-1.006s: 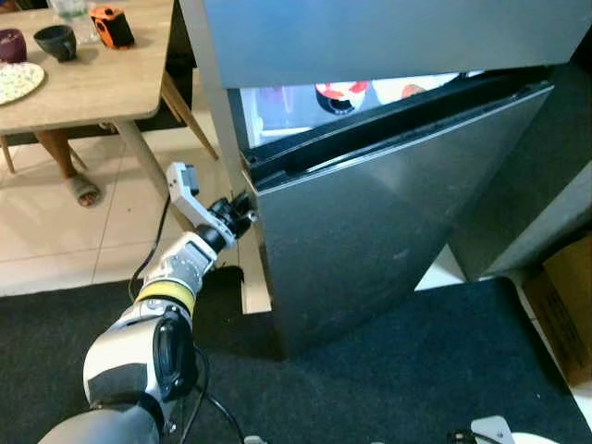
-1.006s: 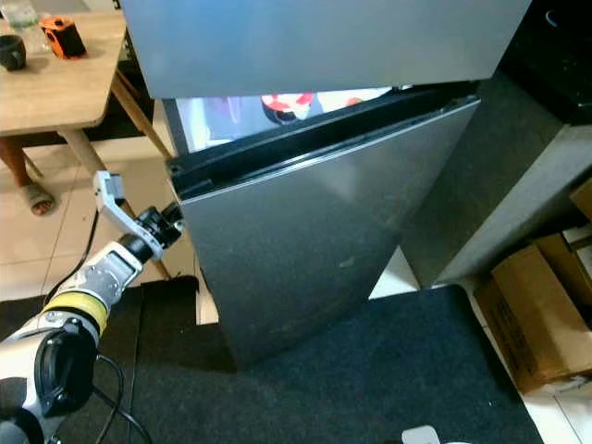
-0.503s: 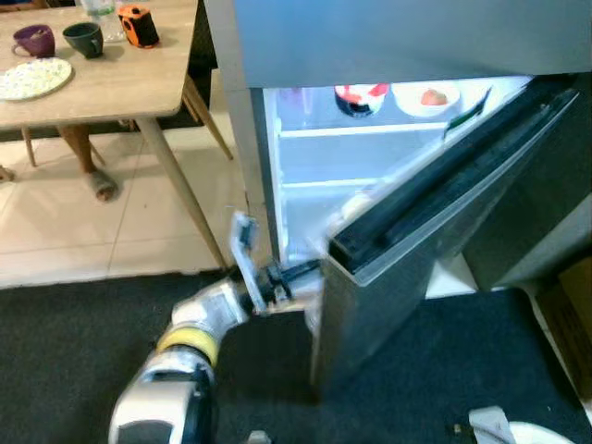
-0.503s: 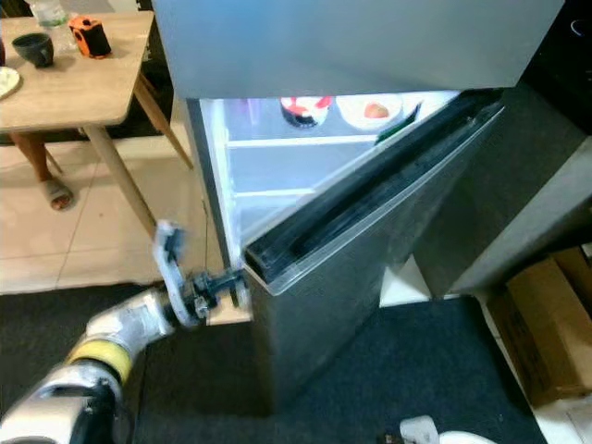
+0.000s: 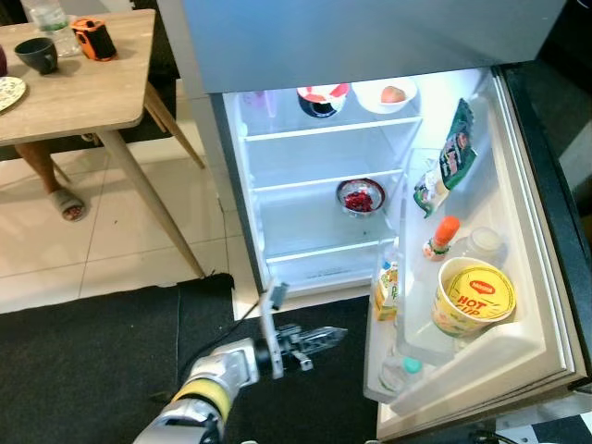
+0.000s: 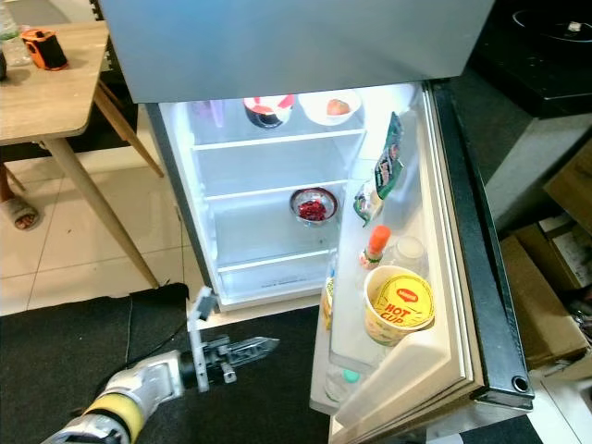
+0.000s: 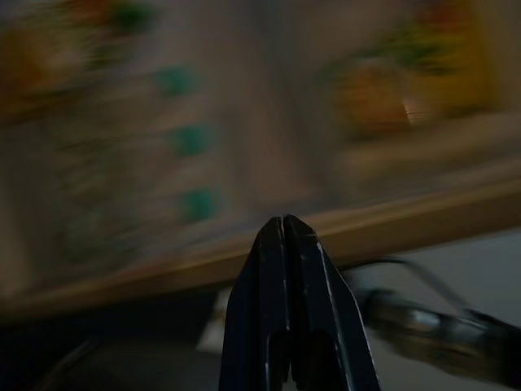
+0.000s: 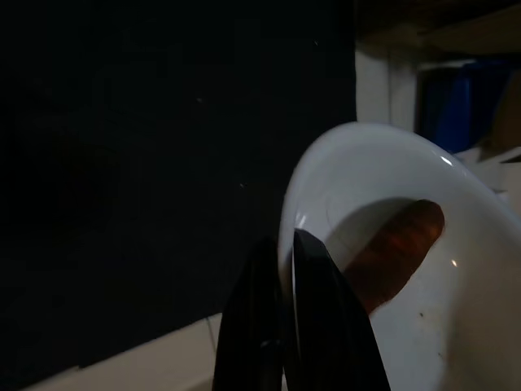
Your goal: Restocking fridge
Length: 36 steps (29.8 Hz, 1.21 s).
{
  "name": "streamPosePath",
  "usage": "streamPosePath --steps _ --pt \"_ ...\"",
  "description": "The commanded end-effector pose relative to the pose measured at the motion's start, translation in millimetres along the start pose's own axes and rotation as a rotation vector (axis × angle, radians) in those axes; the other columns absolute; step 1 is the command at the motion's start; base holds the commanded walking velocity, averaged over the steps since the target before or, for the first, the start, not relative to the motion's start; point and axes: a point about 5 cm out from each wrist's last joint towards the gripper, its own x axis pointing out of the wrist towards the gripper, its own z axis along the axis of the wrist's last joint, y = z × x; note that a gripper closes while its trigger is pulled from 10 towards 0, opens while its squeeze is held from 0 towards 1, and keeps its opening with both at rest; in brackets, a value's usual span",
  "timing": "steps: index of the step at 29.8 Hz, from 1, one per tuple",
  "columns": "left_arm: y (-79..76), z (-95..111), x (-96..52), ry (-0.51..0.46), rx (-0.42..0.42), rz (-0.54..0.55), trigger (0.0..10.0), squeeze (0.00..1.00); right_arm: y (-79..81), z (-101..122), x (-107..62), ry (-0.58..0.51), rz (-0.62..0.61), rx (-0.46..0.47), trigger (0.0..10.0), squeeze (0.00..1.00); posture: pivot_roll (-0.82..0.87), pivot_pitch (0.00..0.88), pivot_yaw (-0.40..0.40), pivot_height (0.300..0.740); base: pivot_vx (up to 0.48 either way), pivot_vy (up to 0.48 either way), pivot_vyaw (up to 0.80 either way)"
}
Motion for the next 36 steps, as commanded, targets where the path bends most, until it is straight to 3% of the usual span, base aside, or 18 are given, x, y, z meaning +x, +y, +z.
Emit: streamPosePath --steps 1,5,11,13,14,17,27,36 --pt "14.6 -17 -20.5 0.007 -0.047 0.139 10.0 0.00 10.5 -3 -2.7 0.004 0.036 -0.013 10.0 0.00 -0.12 0.178 0.017 0.740 0.000 0.000 0.00" --pt "32.1 -41 -47.7 0.011 -0.083 0.353 10.0 0.00 10.6 -1 -2.1 0.002 0.031 -0.005 10.0 0.00 -0.12 0.173 0.015 0.740 0.000 0.000 0.00" --pt "42.5 -58 -69.2 -0.005 -0.111 0.528 10.0 0.00 9.5 1 -1.2 -0.002 0.021 0.007 10.0 0.00 -0.12 0.168 0.016 0.740 0.000 0.000 0.00" --pt "48.1 -73 -86.1 -0.011 -0.138 0.658 10.0 0.00 5.6 1 -0.6 0.007 -0.001 0.038 10.0 0.00 -0.12 0.163 0.012 0.740 0.000 0.000 0.00" --pt "48.1 -73 -86.1 -0.011 -0.138 0.658 10.0 0.00 5.6 1 -0.6 0.007 -0.001 0.038 10.0 0.00 -0.12 0.163 0.012 0.740 0.000 0.000 0.00" --pt "51.2 -96 -104.8 0.010 -0.183 0.802 10.0 0.00 -1.7 -3 -0.5 0.033 -0.045 0.102 10.0 0.00 -0.12 0.159 0.010 0.740 0.000 0.000 0.00" --pt "50.0 -114 -111.3 0.047 -0.198 0.876 10.0 0.00 -5.8 -9 -1.5 0.069 -0.089 0.226 10.0 0.00 -0.11 0.159 0.008 0.740 0.000 0.000 0.00" --pt "49.6 -115 -109.2 0.048 -0.195 0.879 10.0 0.00 -6.4 -10 -1.6 0.076 -0.094 0.250 10.0 0.00 -0.11 0.156 0.007 0.740 -0.183 0.000 0.00"
